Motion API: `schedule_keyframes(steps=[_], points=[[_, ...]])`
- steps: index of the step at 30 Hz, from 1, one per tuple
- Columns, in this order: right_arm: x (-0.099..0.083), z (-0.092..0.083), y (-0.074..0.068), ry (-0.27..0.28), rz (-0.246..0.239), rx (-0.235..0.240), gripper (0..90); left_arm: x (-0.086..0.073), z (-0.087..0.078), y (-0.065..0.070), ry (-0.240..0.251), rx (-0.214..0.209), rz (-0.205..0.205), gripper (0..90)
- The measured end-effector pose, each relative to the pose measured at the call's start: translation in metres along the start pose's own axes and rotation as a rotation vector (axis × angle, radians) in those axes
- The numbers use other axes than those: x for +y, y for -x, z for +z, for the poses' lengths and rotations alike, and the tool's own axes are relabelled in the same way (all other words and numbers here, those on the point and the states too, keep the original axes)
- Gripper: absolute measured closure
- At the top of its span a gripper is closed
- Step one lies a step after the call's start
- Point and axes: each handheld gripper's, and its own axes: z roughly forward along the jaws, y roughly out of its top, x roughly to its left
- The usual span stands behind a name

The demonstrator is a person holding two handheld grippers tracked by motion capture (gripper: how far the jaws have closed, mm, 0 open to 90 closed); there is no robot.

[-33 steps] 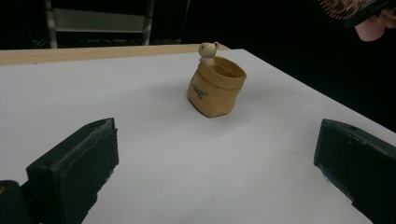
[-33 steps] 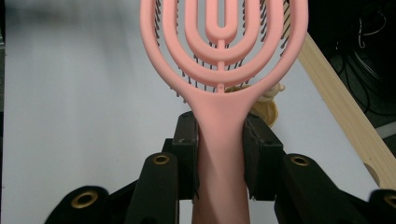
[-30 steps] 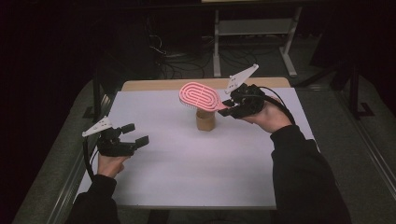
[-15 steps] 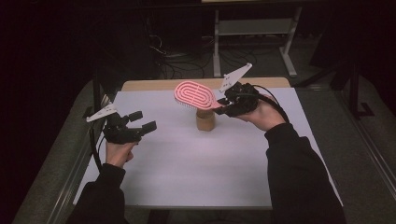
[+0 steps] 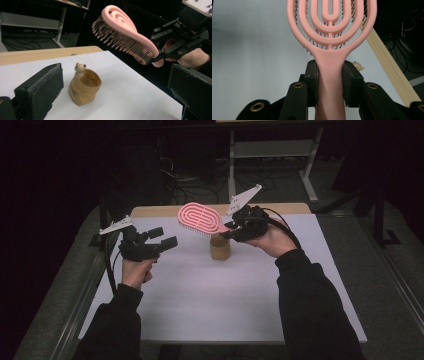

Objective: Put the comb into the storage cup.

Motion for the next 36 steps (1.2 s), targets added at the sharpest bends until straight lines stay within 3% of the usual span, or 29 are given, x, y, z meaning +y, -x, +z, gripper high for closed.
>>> schedule_keyframes(steps=[7, 15, 25, 28, 36], points=[[0.004, 0.003, -0.002, 0.023, -0.008, 0.005, 68.1, 0.011, 0.017, 0.009, -0.023, -0.007, 0.009, 0.0], [0.006, 0.006, -0.005, 0.033, -0.028, 0.008, 68.2, 0.015, 0.029, 0.011, -0.02, 0.002, 0.013, 1.7], [0.008, 0.01, -0.009, 0.055, -0.047, 0.006, 68.1, 0.015, 0.04, 0.008, 0.001, -0.05, -0.049, 7.1], [0.009, 0.012, -0.01, 0.053, -0.046, 0.012, 68.1, 0.015, 0.042, 0.007, 0.01, -0.081, -0.084, 13.7], [0.008, 0.018, -0.011, 0.055, -0.041, 0.015, 68.0, 0.013, 0.051, 0.009, 0.004, -0.081, -0.134, 29.8]])
